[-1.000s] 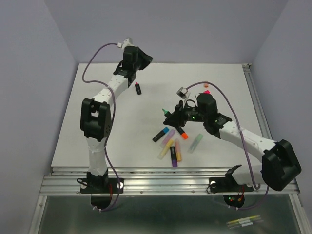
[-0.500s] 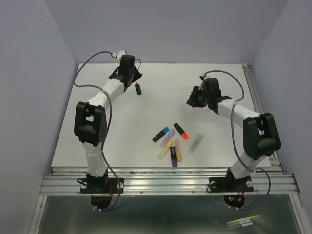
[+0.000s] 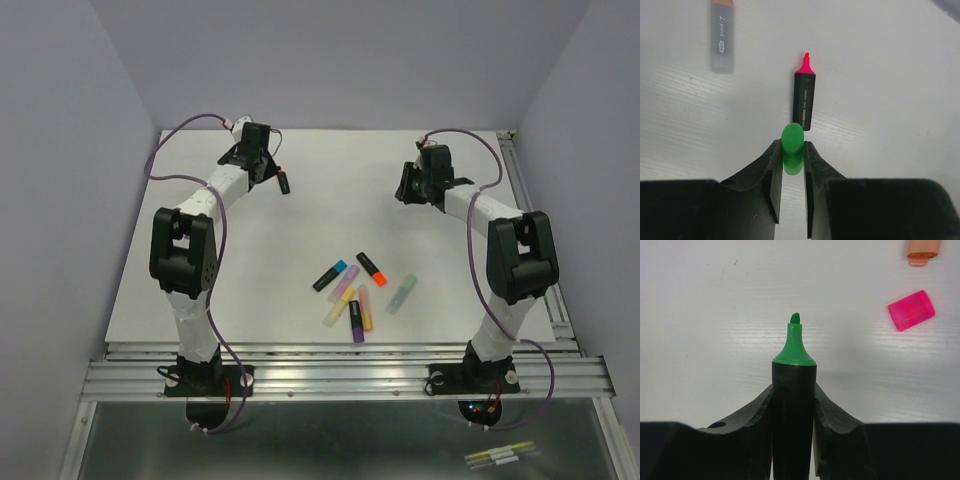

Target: Open the pen caps

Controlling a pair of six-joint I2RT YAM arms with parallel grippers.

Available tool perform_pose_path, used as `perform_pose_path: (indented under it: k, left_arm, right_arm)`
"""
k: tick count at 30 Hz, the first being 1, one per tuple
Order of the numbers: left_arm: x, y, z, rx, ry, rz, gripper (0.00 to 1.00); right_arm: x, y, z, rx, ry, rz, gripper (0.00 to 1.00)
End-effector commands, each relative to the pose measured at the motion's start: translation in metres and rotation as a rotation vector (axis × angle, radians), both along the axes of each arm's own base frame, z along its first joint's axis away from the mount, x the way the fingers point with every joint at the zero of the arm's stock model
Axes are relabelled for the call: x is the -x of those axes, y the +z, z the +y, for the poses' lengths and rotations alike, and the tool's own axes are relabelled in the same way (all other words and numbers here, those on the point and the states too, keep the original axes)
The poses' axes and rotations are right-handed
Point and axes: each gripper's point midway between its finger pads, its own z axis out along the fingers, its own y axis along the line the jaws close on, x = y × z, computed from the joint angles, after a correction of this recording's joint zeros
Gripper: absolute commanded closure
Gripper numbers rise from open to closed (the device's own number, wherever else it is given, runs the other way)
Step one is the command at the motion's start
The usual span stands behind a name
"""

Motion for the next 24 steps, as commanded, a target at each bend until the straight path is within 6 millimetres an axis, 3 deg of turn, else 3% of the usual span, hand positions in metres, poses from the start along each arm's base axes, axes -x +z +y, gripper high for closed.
perform_pose_path:
  k: [1,8,10,12,16,18,19,20,24]
  left_arm:
    - [0.005,0.006,-0.003,0.000,-0.032,-0.015,1.00]
    - [0.013,0.001,-0.001,0.004,-0.035,-0.003,1.00]
    - [0.015,0.001,-0.003,0.011,-0.041,-0.005,1.00]
    - [0.020,-0.002,-0.003,0.014,-0.045,0.002,1.00]
    - [0.027,0.002,-0.001,0.023,-0.043,-0.005,1.00]
    - [0.032,0.004,-0.001,0.032,-0.047,-0.012,1.00]
    - [0.035,0.002,-0.001,0.035,-0.048,-0.009,1.00]
    - [0.036,0.004,-0.001,0.038,-0.047,-0.012,1.00]
    - [0.045,0.011,0.000,0.050,-0.050,-0.027,1.00]
  right_arm:
    - [-0.018,0.021,0.031,-0.099,0.091,-0.047,0.94]
    - [-0.031,0.032,0.074,-0.155,0.142,-0.080,0.92]
    - [-0.032,0.034,0.097,-0.166,0.176,-0.080,0.92]
    - [-0.031,0.024,0.114,-0.168,0.175,-0.053,0.91]
    - [-0.038,0.024,0.135,-0.207,0.113,-0.031,0.88]
    - [-0.041,0.023,0.155,-0.224,0.114,-0.021,0.88]
    - [-0.042,0.012,0.161,-0.217,0.099,-0.004,0.87]
    - [-0.042,0.020,0.169,-0.223,0.113,-0.017,0.87]
    - [-0.052,0.017,0.205,-0.252,0.139,-0.025,0.87]
